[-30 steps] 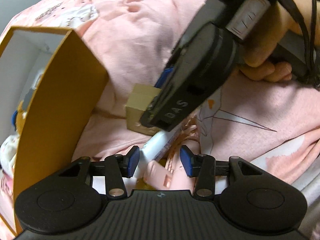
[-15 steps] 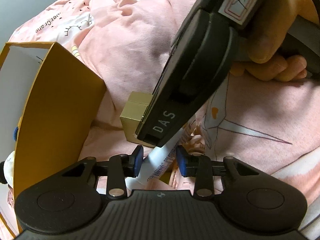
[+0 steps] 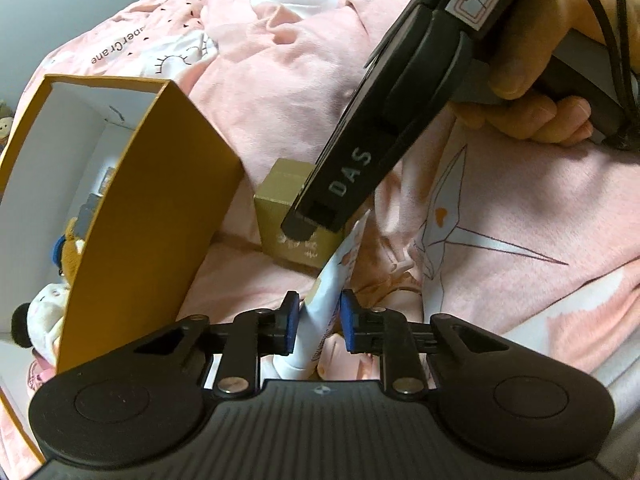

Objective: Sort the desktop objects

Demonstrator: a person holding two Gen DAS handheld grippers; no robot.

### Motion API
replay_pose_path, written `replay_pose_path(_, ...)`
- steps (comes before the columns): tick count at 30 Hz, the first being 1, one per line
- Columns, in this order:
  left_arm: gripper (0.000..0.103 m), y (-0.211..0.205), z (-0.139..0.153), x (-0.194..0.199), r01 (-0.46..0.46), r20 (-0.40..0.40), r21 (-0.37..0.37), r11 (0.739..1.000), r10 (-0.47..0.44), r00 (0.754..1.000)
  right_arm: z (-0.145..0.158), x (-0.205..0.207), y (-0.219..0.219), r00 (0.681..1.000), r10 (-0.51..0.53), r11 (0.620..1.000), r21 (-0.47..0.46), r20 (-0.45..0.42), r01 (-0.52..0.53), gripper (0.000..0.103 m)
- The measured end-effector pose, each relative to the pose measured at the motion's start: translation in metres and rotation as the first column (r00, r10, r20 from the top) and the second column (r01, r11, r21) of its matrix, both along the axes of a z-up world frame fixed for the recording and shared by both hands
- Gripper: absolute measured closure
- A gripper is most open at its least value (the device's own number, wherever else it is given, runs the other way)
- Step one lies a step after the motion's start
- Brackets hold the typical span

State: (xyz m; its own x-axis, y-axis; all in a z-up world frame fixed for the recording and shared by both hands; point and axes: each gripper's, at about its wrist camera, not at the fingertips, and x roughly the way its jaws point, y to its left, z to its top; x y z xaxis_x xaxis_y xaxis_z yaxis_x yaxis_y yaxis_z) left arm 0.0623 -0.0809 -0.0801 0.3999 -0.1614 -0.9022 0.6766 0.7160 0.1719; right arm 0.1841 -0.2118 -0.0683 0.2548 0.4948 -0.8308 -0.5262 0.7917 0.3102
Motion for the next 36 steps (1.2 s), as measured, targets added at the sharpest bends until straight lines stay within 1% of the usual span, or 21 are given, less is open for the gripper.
replay_pose_path(4,0.081,0.005,0.005,-0.001,-0.008,-0.005,-0.001,1.0,0.008,1.0,0.006,0.002,-0.003,1.0,-0.015,1.0,0.005,0.019,0.015,0.056)
replay_pose_path(6,0.081,0.009,0.006,-0.001,-0.022,-0.011,-0.012,1.0,0.022,1.0,0.008,0.002,-0.006,0.999,-0.017,1.0,0.003,0.028,0.016,0.056)
replay_pose_path(10,0.082,0.018,0.009,0.007,-0.05,-0.018,-0.026,0.998,0.049,0.999,0.013,0.002,-0.015,0.999,-0.034,0.999,0.015,0.026,0.033,0.056)
replay_pose_path(12,0.083,0.023,0.01,0.005,-0.057,-0.015,-0.027,0.998,0.057,0.998,0.015,0.002,-0.017,0.999,-0.036,0.999,0.016,0.028,0.036,0.056)
replay_pose_path(14,0.083,0.028,0.013,0.005,-0.07,-0.013,-0.029,0.997,0.069,0.998,0.017,-0.001,-0.016,0.999,-0.03,1.0,0.004,0.04,0.03,0.056)
replay_pose_path(17,0.084,0.031,0.008,0.007,-0.104,-0.012,-0.045,0.994,0.104,0.995,0.021,-0.005,-0.016,0.998,-0.021,1.0,-0.013,0.057,0.022,0.056)
replay_pose_path(22,0.084,0.044,0.014,0.003,-0.149,-0.011,-0.064,0.987,0.149,0.989,0.024,-0.013,-0.018,0.997,0.005,0.999,-0.044,0.071,-0.002,0.056)
replay_pose_path(25,0.084,0.05,0.016,0.004,-0.174,-0.027,-0.084,0.981,0.172,0.985,0.025,-0.02,-0.009,0.995,0.055,0.996,-0.067,0.078,-0.05,0.056)
replay_pose_path(29,0.083,0.053,0.018,0.005,-0.182,-0.043,-0.095,0.979,0.179,0.983,0.024,-0.023,0.007,0.994,0.097,0.995,-0.025,0.053,-0.096,0.056)
replay_pose_path(31,0.083,0.053,0.019,0.006,-0.176,-0.053,-0.094,0.98,0.172,0.984,0.023,-0.025,0.017,0.991,0.116,0.993,-0.021,0.06,-0.115,0.056)
replay_pose_path(33,0.082,0.052,0.019,0.007,-0.161,-0.064,-0.075,0.984,0.156,0.986,0.023,-0.028,0.026,0.989,0.136,0.991,-0.024,0.062,-0.135,0.056)
replay_pose_path(36,0.081,0.049,0.02,0.009,-0.131,-0.066,-0.042,0.99,0.129,0.99,0.023,-0.031,0.037,0.984,0.157,0.987,-0.057,0.084,-0.152,0.056)
